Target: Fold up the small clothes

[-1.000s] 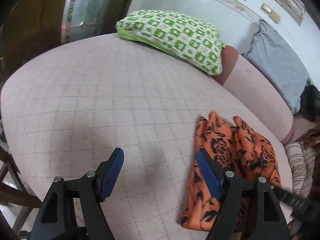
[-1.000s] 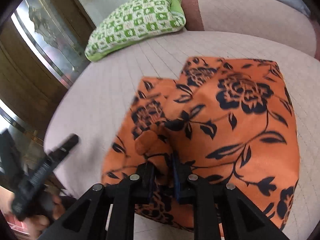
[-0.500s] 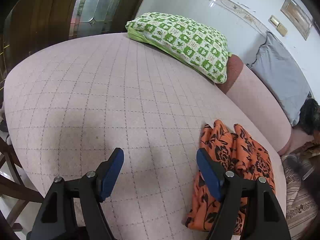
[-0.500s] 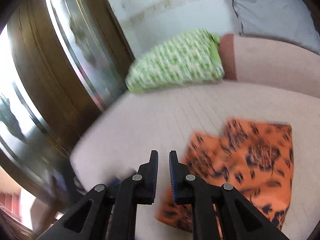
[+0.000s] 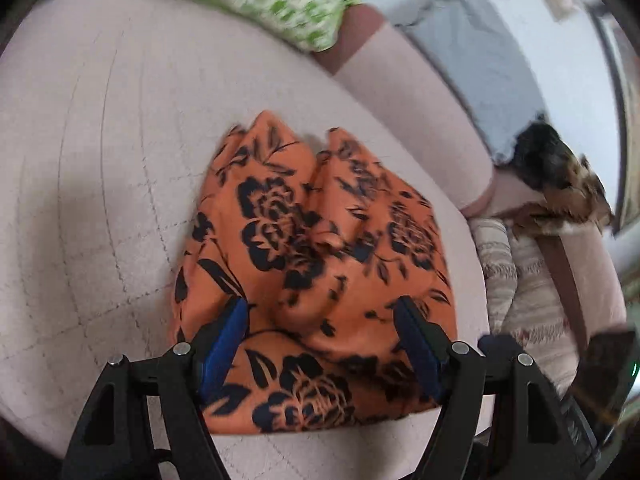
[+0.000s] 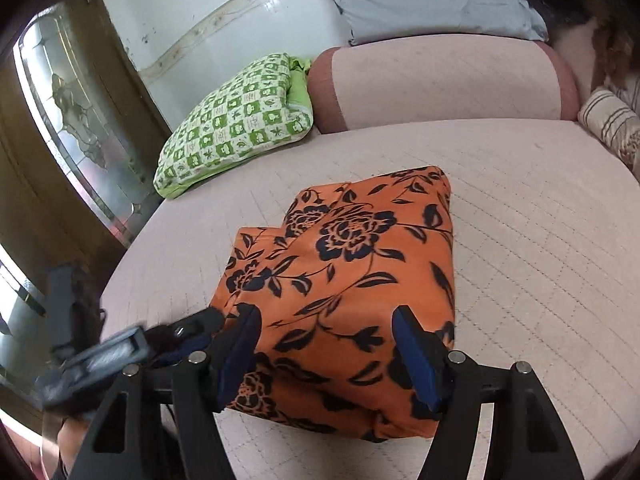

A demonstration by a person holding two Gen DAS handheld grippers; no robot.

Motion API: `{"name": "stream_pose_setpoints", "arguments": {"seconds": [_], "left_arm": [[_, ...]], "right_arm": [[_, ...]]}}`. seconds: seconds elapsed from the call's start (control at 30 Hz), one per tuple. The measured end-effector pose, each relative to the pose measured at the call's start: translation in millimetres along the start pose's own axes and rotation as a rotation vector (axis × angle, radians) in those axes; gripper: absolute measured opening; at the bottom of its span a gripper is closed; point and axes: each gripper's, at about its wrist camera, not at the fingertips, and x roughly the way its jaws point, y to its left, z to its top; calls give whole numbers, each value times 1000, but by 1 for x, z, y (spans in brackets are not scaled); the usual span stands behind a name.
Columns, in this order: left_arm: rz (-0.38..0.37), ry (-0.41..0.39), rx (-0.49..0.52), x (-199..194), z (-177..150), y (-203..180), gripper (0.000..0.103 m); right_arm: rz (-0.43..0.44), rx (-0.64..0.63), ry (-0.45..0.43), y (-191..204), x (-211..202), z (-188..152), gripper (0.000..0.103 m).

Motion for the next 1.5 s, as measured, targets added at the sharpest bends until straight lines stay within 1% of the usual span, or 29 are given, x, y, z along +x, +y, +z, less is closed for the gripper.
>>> {"name": "stream_pose_setpoints", "arguments": {"seconds": [0.03, 0.07, 0.1, 0.13, 0.2, 0.27, 0.33, 0.37, 0.43, 0.47, 0.53, 0.57, 0.6, 0.63, 0.67, 0.7, 0.77, 0.8, 0.83, 0.87, 0.93, 1.03, 1.13, 1.17, 1.23, 1.3, 1.37, 1.43, 1.5], "left_arm": [[-4, 11, -16, 3, 2, 1, 74], [-14, 9, -5, 4, 2, -2, 69], [-26, 18, 36, 6, 2, -8, 33], [-25, 55, 70, 13, 2, -13, 12], [-72, 115, 12, 23, -1, -5, 12], [-124, 169, -124, 36, 2, 14, 12], [-179, 171, -208, 38, 6, 27, 11], [-163, 142, -189, 32, 9, 26, 11], [-144, 74, -116, 14, 9, 9, 10], [-122, -8, -15, -8, 8, -15, 10], [-28, -221, 228, -54, -6, -66, 9], [35, -346, 381, -77, -25, -93, 9], [107, -440, 497, -89, -46, -111, 9], [161, -470, 545, -89, -59, -114, 9], [183, -440, 537, -81, -63, -107, 9], [195, -369, 491, -66, -63, -93, 9], [247, -147, 343, -19, -56, -52, 9], [259, -74, 251, -4, -54, -28, 10], [232, -62, 190, -3, -52, -15, 10], [214, -70, 177, -6, -48, -15, 10], [224, -118, 224, -14, -47, -24, 10], [209, -127, 246, -14, -51, -26, 10], [159, -165, 264, -25, -48, -31, 10], [141, -166, 256, -30, -44, -27, 10], [108, -127, 204, -19, -40, -25, 10], [114, -100, 177, -14, -41, -17, 10], [123, -99, 177, -15, -45, -16, 10], [133, -104, 188, -18, -49, -17, 10], [150, -113, 201, -18, -51, -19, 10]], "right_arm": [[11, 3, 5, -2, 3, 1, 71], [12, 7, 10, -5, 6, 2, 71], [15, 13, 16, -11, 10, 1, 71], [20, 23, 26, -14, 15, 1, 71], [26, 56, 50, -23, 24, -2, 71], [37, 87, 66, -30, 28, -4, 71], [49, 112, 74, -36, 29, -4, 71], [50, 116, 70, -39, 28, -4, 71], [43, 117, 68, -41, 28, -3, 71], [43, 118, 68, -41, 28, -2, 71], [38, 121, 63, -43, 27, 0, 71], [36, 124, 62, -43, 27, 0, 71], [38, 126, 65, -43, 28, 1, 71], [44, 127, 65, -43, 28, 1, 71], [44, 120, 68, -42, 28, 1, 71], [35, 101, 76, -39, 29, 1, 71], [21, 75, 98, -35, 34, 0, 71], [13, 61, 111, -32, 36, 0, 71], [7, 46, 120, -28, 37, -1, 72], [2, 23, 130, -23, 38, -1, 73], [7, -37, 138, -10, 40, 0, 73], [-22, -89, 167, 2, 51, 5, 74], [-68, -100, 204, 7, 68, 6, 74], [-79, -95, 208, 6, 72, 6, 74], [-87, -75, 216, 5, 76, 4, 74], [-87, -78, 217, 8, 72, 8, 74], [-88, -105, 235, 17, 69, 21, 75], [-102, -141, 257, 34, 74, 44, 79], [-83, -173, 304, 57, 89, 64, 79]]}}
